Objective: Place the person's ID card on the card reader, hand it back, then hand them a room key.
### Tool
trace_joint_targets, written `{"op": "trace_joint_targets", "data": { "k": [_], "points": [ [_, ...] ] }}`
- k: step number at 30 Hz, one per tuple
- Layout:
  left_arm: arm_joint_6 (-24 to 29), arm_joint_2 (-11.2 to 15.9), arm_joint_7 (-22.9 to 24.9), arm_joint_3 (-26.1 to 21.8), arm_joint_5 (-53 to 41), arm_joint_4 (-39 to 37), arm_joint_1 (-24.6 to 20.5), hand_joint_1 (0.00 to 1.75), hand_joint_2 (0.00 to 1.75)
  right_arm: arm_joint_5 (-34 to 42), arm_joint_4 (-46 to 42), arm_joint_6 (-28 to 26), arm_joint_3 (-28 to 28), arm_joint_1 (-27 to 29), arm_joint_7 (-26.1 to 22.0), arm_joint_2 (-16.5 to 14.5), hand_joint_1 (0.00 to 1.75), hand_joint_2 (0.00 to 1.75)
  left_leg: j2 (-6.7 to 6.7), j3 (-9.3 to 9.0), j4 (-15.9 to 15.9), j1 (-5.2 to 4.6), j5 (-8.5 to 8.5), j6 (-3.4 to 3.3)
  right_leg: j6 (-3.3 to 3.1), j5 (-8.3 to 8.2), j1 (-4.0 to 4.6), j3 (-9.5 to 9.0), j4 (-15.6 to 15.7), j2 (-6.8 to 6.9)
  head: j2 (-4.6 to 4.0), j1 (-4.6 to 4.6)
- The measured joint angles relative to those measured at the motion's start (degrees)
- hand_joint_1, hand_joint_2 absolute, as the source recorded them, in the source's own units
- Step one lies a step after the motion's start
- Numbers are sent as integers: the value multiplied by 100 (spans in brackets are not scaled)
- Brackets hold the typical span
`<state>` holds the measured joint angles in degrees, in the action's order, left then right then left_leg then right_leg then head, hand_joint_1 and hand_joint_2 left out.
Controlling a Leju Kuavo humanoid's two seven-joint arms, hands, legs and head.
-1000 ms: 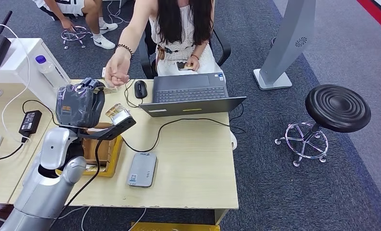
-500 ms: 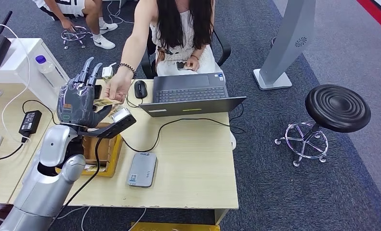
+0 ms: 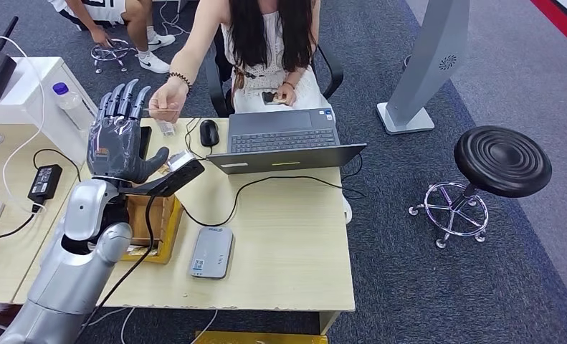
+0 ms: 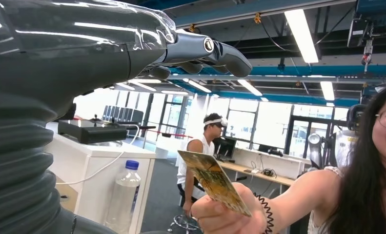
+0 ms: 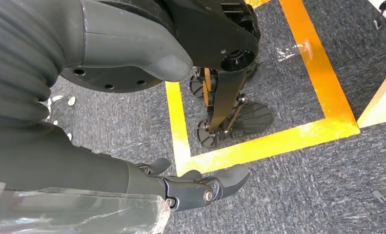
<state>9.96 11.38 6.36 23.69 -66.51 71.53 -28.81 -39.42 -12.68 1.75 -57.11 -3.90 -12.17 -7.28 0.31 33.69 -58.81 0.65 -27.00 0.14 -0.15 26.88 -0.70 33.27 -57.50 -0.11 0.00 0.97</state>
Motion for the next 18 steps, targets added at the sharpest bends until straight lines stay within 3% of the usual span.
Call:
{"op": "trace_joint_targets", "data": {
  "k": [11,14,18],
  "points": [
    [42,-17,-110,1,193,-24,88,0,175,-7,0,7,-39,3,-1,0,0,175,0,2,0,0,0,0,0,0,0,-1,0,0,0,0],
    [57,64,-226,31,256,211,364,0,175,35,0,-6,-99,6,-1,0,0,175,3,2,0,-1,-2,-1,0,1,-1,-1,0,-3,0,0],
    [217,300,-362,64,278,910,1132,0,175,124,0,-30,-205,35,-8,0,0,175,9,0,1,-1,-15,0,4,7,-1,0,0,-12,0,1]
  ]
}}
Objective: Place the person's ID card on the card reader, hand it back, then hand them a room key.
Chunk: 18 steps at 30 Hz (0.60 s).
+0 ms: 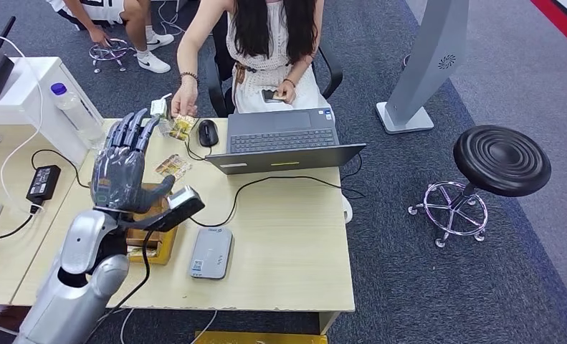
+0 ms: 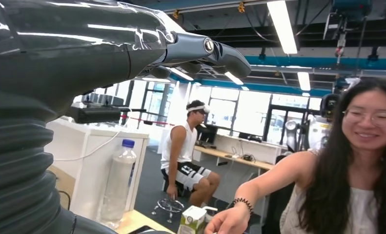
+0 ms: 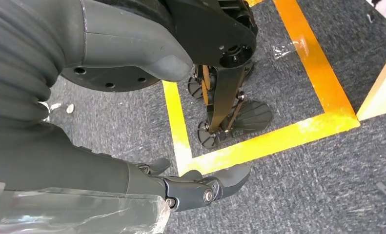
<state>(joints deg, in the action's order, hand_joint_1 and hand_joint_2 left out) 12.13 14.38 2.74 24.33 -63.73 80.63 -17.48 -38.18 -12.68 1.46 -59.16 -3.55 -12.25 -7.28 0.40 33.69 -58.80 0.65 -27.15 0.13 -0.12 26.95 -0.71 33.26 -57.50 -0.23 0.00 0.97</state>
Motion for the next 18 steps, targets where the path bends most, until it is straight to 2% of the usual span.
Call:
{"op": "trace_joint_targets", "data": {
  "k": [5,7,14,18],
  "points": [
    [259,399,-122,2,-248,1059,1160,0,175,92,-7,-11,-171,38,-37,0,0,175,-2,0,1,0,-9,-3,8,17,0,1,0,1,0,0],
    [281,525,-133,2,-314,1355,1477,0,175,100,-16,-9,-224,48,-41,0,0,175,-7,2,1,0,-11,-5,12,21,0,0,1,9,0,-1],
    [279,756,-190,3,-379,1881,1957,0,175,119,-39,-2,-339,53,-51,-4,0,175,-9,0,1,0,-11,-6,14,20,0,-9,1,14,0,-1],
    [282,910,-222,4,-509,2181,2387,0,175,155,-46,-18,-416,61,-62,-9,0,175,-10,-2,0,0,-11,-6,14,20,0,-9,1,13,0,0]
  ]
}}
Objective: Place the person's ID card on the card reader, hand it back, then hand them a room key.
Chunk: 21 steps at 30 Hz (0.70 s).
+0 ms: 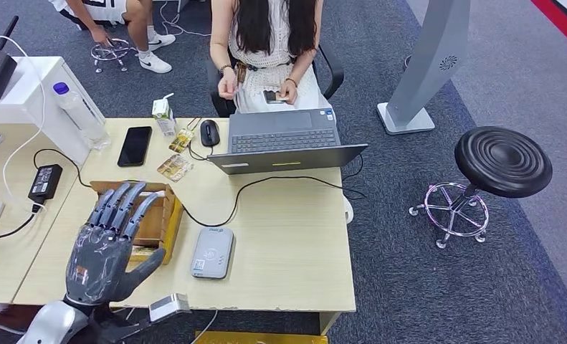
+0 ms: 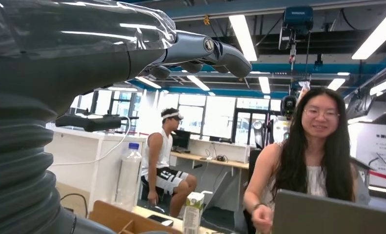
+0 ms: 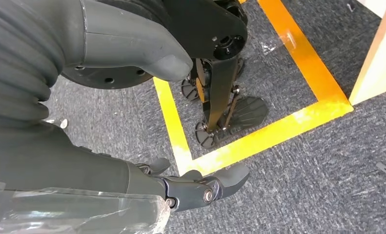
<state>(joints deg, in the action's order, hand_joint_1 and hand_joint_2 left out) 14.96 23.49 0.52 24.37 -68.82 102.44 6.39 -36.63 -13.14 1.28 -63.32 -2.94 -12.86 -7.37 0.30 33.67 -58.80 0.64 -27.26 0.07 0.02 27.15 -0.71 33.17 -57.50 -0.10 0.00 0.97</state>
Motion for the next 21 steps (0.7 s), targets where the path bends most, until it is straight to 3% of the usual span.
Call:
{"op": "trace_joint_targets", "data": {
  "k": [4,11,21],
  "points": [
    [-248,119,154,0,-68,131,226,0,175,2,-11,-30,-75,-1,-17,-10,0,175,-7,1,0,0,0,0,0,1,0,0,0,6,0,-1],
    [-1287,385,505,-2,50,-47,227,0,175,-65,-39,-36,-185,-4,-9,-34,0,175,-6,-1,0,1,1,1,0,0,1,-1,0,4,0,0],
    [-1424,575,547,0,128,-349,218,0,175,-127,-43,-37,-215,-6,21,-35,0,175,-6,1,0,0,0,0,0,0,0,-1,0,4,0,-1]
  ]
}}
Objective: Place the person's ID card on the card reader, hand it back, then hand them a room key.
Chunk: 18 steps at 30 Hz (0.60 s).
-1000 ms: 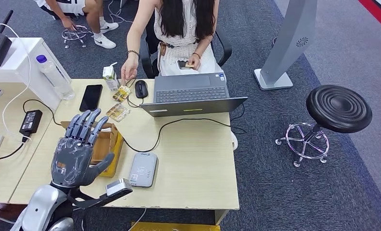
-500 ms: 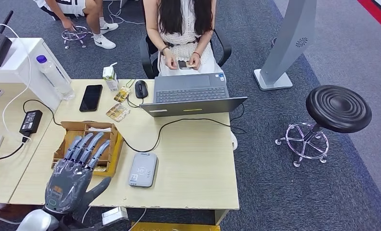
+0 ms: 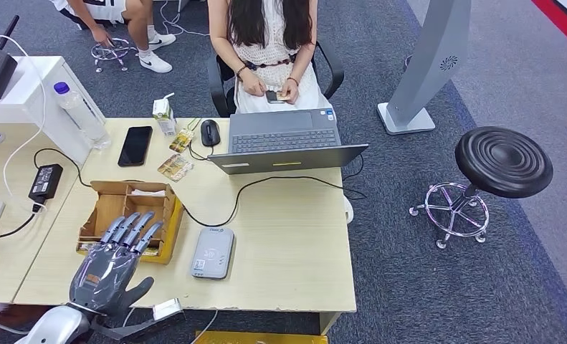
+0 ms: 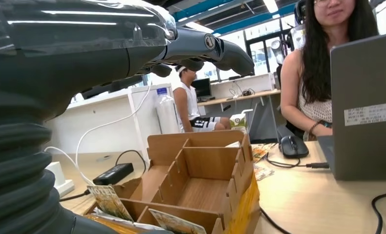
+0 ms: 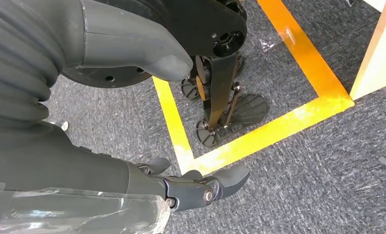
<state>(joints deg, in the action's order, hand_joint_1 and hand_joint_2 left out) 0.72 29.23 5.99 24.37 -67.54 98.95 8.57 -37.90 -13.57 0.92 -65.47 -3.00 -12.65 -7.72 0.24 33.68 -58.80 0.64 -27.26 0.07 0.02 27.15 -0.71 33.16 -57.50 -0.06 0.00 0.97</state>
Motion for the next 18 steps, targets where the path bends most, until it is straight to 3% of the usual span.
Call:
{"op": "trace_joint_targets", "data": {
  "k": [9,18],
  "points": [
    [110,-77,153,0,-10,-229,-59,0,175,-78,-1,4,-9,-3,5,0,0,175,-1,-1,0,0,0,0,0,0,0,0,1,0,0,1],
    [825,-755,441,-9,-351,-524,-145,0,175,-236,-2,-9,-37,-8,54,-7,0,175,-1,0,-1,-2,0,-1,1,-1,-2,-1,1,1,0,-1]
  ]
}}
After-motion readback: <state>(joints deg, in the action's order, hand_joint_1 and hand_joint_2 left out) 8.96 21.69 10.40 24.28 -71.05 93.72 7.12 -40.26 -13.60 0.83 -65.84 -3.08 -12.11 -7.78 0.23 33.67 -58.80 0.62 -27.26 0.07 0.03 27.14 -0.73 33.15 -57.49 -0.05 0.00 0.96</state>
